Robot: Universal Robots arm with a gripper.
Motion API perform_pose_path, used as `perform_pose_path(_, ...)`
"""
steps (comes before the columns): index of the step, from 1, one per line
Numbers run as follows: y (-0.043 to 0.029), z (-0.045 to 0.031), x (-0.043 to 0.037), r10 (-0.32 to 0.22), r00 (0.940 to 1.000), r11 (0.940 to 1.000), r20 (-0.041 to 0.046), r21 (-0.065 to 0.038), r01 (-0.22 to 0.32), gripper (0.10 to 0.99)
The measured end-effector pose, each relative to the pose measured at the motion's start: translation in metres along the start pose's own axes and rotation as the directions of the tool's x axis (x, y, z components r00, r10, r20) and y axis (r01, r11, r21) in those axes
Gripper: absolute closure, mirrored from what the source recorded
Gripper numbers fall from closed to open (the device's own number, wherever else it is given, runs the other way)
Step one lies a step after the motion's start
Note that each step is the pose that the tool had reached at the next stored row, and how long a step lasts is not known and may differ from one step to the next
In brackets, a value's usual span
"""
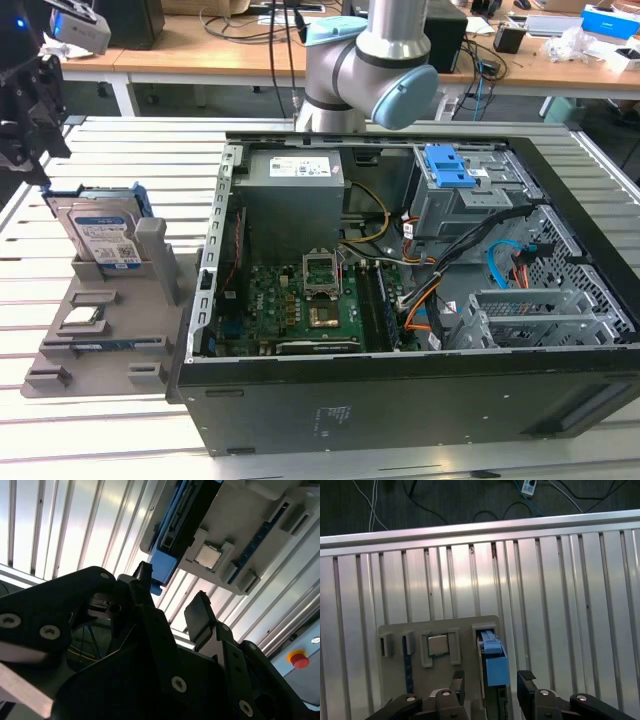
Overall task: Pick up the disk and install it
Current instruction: 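Pick up the disk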
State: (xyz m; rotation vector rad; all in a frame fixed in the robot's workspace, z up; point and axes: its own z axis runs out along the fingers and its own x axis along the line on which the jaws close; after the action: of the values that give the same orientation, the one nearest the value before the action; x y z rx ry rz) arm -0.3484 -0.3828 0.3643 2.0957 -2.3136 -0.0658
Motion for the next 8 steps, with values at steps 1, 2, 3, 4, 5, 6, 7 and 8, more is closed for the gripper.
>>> perform_pose_path(1, -0.0016, 0.0011, -0.0007, 0.0, 1.0, 1.0, -0.0011, 0.0, 0.0, 0.545)
perform_pose_path(2, -0.0028, 0.0021, -0.0011, 0.0, 1.0, 1.0, -0.0021, 0.0, 0.0, 0.545)
perform_pose_path(3, -0.0033, 0.0027, -0.0013, 0.0, 1.0, 1.0, -0.0027, 0.0, 0.0, 0.545)
perform_pose_path(4, -0.0041, 0.0036, -0.0016, 0.0, 1.0, 1.0, -0.0034, 0.0, 0.0, 0.545)
perform_pose_path(5, -0.0049, 0.0046, -0.0018, 0.0, 1.0, 1.0, -0.0044, 0.0, 0.0, 0.545)
perform_pose_path(6, -0.0055, 0.0054, -0.002, 0.0, 1.0, 1.0, -0.0051, 0.001, 0.0, 0.545)
perform_pose_path(7, -0.0062, 0.0063, -0.0023, 0.0, 1.0, 1.0, -0.0057, 0.001, 0.0, 0.545)
perform_pose_path(8, -0.0068, 0.0072, -0.0025, 0.0, 1.0, 1.0, -0.0061, 0.001, 0.0, 0.545)
